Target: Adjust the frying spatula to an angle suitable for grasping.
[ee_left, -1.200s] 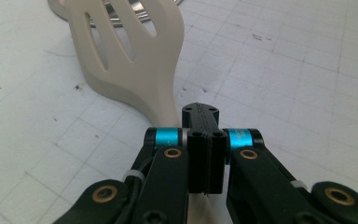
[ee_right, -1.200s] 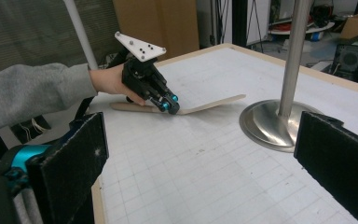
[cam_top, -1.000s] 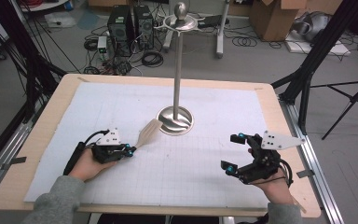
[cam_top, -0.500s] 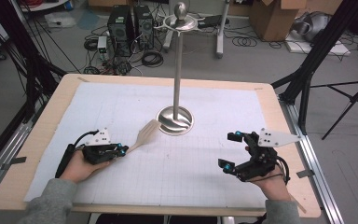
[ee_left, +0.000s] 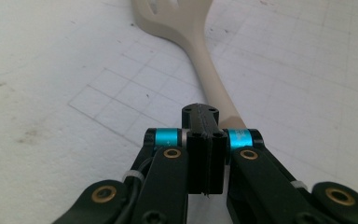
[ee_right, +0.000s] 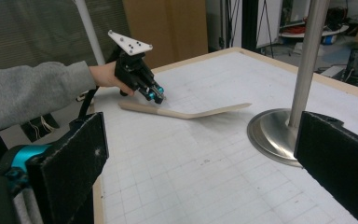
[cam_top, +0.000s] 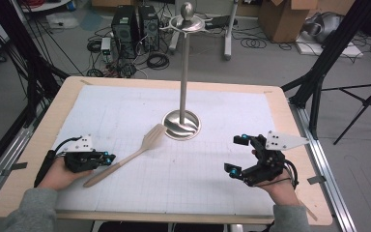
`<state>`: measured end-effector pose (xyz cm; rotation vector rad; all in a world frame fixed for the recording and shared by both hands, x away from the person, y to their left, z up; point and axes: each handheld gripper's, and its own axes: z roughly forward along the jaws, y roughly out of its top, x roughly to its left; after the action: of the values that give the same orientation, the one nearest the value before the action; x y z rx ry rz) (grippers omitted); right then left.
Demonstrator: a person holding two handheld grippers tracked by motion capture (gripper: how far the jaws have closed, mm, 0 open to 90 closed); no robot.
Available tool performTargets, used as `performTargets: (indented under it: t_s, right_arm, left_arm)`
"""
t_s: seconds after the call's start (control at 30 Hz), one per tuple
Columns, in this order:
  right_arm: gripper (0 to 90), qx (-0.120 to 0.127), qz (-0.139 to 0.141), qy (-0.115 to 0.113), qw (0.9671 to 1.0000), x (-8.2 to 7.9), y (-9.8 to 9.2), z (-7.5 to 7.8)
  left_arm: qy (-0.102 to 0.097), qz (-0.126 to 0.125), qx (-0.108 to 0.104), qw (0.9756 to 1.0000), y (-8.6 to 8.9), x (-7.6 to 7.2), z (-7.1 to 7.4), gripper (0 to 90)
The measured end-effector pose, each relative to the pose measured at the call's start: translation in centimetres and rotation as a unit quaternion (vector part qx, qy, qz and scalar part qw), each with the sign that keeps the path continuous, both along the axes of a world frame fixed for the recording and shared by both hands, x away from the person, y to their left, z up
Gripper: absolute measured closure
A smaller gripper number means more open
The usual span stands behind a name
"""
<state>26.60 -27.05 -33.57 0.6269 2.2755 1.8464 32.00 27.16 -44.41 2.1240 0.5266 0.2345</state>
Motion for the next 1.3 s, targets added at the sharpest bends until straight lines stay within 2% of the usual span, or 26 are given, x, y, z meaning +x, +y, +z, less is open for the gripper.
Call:
performTargets:
  t_s: [0.03, 0.17, 0.4, 0.67, 0.8, 0.87, 1.23, 1.3]
  right_arm:
    - [1.8, 0.001, 0.000, 0.001, 1.0000, 0.0, 0.0, 0.0]
    - [1.8, 0.002, -0.001, 0.002, 1.0000, 0.1, -0.1, 0.0]
    - [1.7, -0.003, 0.000, 0.005, 1.0000, 0.1, 0.1, -0.1]
    - [1.8, -0.002, -0.001, 0.003, 1.0000, 0.1, 0.0, -0.1]
    - [1.8, -0.002, -0.001, 0.003, 1.0000, 0.1, 0.1, -0.1]
    - [1.8, -0.003, -0.001, 0.005, 1.0000, 0.1, 0.1, -0.1]
    - [1.8, -0.008, -0.002, 0.005, 0.9999, 0.2, 0.2, -0.3]
    - [1.8, -0.008, -0.003, 0.008, 0.9999, 0.1, 0.2, -0.3]
  left_arm:
    - [0.007, -0.008, 0.011, 0.9999, -0.1, -0.1, -0.3, 89.7]
    - [0.008, -0.023, 0.022, 0.9995, -1.0, -0.4, -0.3, 89.7]
    - [0.010, -0.041, 0.016, 0.9990, -1.7, -0.6, -0.2, 89.8]
    - [0.020, -0.059, 0.012, 0.9980, -2.4, -0.9, -0.2, 89.8]
    - [0.026, -0.071, 0.007, 0.9971, -3.3, -1.2, -0.2, 89.7]
    - [0.031, -0.087, 0.003, 0.9957, -4.1, -1.4, -0.3, 89.7]
    - [0.036, -0.112, 0.002, 0.9930, -7.0, -1.8, -0.3, 89.7]
    - [0.031, -0.121, 0.006, 0.9921, -7.4, -1.7, -0.3, 89.7]
